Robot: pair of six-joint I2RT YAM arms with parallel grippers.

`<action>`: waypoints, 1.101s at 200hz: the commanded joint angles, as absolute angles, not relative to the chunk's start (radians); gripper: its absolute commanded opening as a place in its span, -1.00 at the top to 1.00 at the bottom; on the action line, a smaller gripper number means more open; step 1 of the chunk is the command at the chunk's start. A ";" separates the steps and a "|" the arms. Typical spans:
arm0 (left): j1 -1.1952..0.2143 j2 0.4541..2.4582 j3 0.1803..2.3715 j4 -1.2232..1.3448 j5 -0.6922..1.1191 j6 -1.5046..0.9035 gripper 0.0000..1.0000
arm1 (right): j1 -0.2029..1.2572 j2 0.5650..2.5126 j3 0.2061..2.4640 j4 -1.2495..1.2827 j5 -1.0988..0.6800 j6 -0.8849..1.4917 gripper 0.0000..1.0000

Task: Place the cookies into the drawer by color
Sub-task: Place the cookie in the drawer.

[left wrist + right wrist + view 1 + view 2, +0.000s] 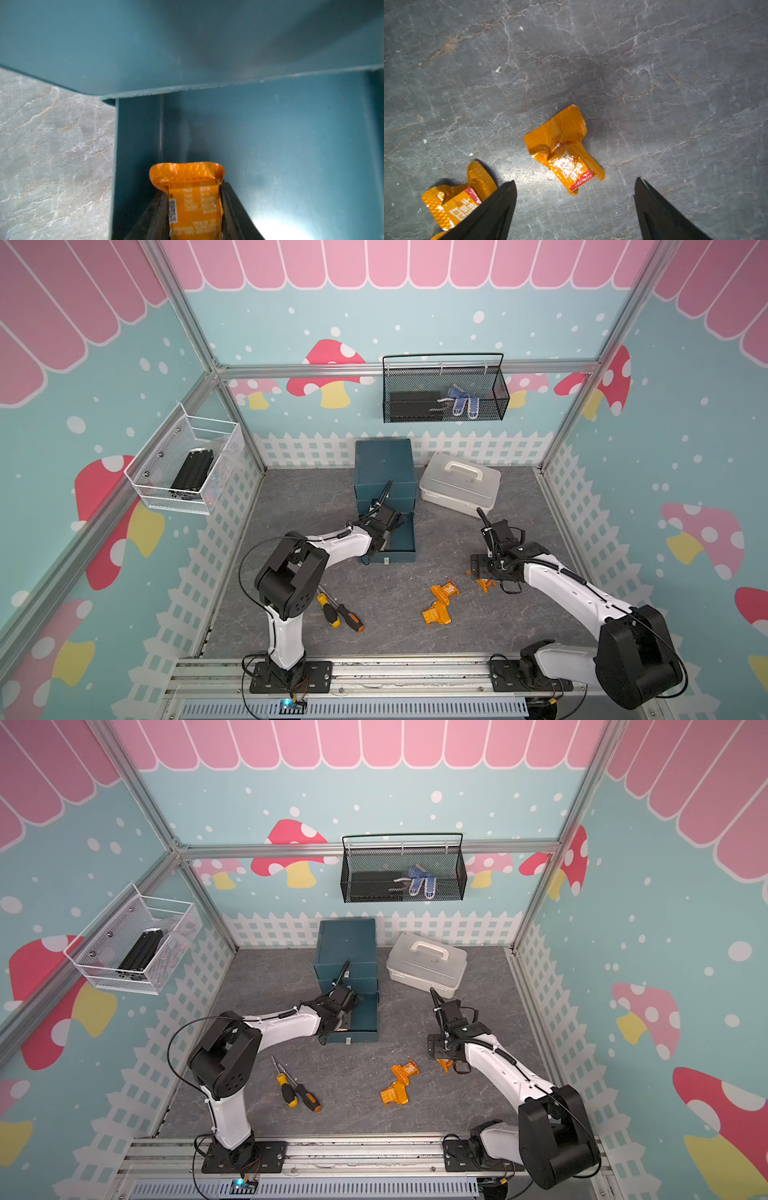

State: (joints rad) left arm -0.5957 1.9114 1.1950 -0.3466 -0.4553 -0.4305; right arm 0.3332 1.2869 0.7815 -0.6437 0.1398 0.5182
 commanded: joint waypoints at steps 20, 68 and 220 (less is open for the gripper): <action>-0.580 1.952 1.189 -0.347 -0.490 -0.430 0.21 | 0.302 1.349 0.751 -0.625 0.031 0.466 -0.81; -0.583 1.940 1.141 -0.286 -0.479 -0.445 0.06 | 0.302 1.395 0.741 -0.593 -0.020 0.453 -0.73; -0.714 1.685 1.055 -0.247 -0.526 -0.436 -0.45 | 0.302 1.530 0.813 -0.586 0.091 0.409 -0.36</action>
